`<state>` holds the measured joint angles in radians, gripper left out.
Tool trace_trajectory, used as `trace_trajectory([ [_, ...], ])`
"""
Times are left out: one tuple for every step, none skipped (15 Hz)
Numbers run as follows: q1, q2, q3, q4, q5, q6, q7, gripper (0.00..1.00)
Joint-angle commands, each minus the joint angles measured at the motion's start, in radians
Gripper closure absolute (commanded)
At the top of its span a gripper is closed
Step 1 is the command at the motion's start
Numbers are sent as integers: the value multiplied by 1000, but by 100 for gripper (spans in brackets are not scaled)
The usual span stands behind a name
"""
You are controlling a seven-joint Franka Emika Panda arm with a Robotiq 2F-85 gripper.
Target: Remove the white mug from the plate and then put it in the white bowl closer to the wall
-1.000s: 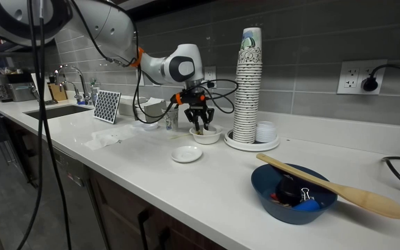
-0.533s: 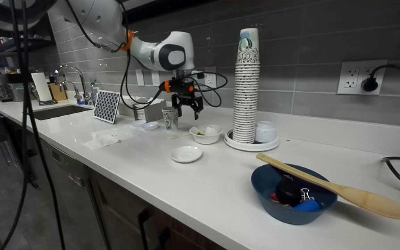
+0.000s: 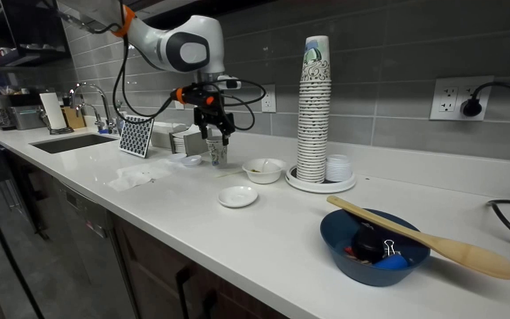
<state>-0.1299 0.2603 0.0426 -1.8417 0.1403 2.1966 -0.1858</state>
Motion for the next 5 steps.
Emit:
trace_trajectory([
  [10,-202,1,-248,90,56,-104,0],
  [18,-244,-1,-301,115,89,-124,0],
  [26,-286,-2,-354,142,134,-160,0],
  [37,-326,-6,-408,163,201,-170,0],
  [42,-211,-23,-263,108,102,-121,0],
])
